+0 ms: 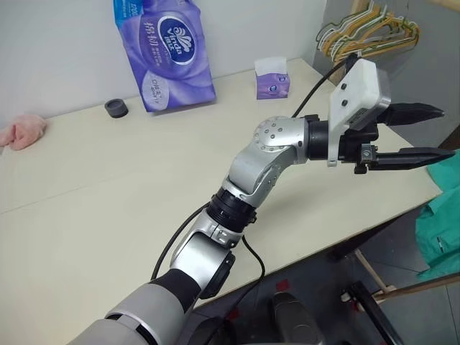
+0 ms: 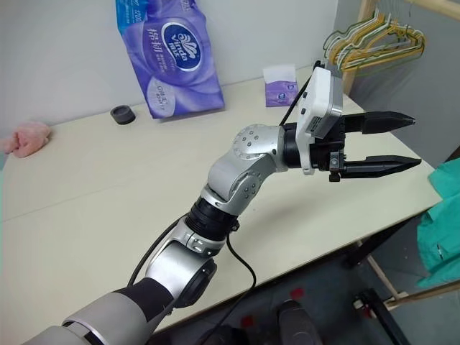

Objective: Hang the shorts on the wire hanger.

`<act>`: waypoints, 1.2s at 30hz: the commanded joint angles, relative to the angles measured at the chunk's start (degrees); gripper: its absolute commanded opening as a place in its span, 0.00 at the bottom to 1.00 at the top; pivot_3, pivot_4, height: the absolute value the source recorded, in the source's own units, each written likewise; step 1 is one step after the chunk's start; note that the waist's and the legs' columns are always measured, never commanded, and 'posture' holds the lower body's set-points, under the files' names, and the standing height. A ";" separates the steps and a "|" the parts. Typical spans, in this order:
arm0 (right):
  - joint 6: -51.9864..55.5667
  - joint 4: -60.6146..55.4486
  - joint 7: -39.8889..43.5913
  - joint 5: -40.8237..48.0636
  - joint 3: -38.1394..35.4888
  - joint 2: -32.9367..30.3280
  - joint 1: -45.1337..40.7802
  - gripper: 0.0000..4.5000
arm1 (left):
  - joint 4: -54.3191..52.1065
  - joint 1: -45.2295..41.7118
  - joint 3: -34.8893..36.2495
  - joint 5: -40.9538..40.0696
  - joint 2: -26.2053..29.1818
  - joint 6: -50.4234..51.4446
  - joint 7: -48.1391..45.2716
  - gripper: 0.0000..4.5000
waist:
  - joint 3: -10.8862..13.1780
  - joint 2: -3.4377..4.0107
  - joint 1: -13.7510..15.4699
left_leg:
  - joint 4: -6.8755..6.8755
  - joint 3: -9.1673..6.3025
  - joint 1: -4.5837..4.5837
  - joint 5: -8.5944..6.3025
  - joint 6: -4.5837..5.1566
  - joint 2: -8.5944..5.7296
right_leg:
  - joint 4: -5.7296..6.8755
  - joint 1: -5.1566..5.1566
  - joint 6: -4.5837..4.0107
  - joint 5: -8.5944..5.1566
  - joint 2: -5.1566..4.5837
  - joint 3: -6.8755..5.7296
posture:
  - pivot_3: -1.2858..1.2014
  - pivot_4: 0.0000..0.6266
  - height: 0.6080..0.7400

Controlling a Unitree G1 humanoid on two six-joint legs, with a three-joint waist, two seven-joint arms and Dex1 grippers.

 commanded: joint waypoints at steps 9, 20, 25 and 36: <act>5.84 -12.99 -3.95 -2.12 -11.93 -3.00 2.01 0.99 | -1.50 -1.73 0.19 -0.30 -1.78 -1.01 0.42 0.66 | -0.05 0.07 1.10 | 0.00 0.48 -0.01 -0.01 0.02 -0.01 | 0.00 -0.17 0.13 0.08 0.00 0.46 | 0.40 0.23 1.00; 1.99 -35.10 1.59 -7.81 -22.04 -6.87 12.70 0.99 | -0.63 -0.02 -0.23 2.27 0.75 -1.38 0.16 0.66 | -0.19 0.29 0.75 | 0.05 0.64 -0.12 -0.02 0.03 0.01 | 0.03 -0.36 0.26 0.15 0.03 0.62 | 0.39 0.19 1.00; -7.69 -42.39 0.73 -12.35 -20.65 -6.72 14.64 0.99 | -1.38 3.03 -0.51 4.99 3.86 -0.92 1.20 0.66 | -0.21 0.33 0.18 | 0.06 0.84 -0.03 -0.02 0.03 0.00 | 0.13 -0.39 0.35 0.20 0.04 0.83 | 0.39 0.19 1.00; -23.32 -72.58 -9.72 -6.59 1.20 25.04 5.17 0.99 | -10.46 16.25 4.06 12.56 14.66 6.69 16.49 0.66 | -0.48 -0.17 -1.00 | 0.26 0.77 0.06 0.21 -0.34 0.13 | 0.93 -0.69 0.23 0.33 0.21 0.98 | 0.43 0.16 1.00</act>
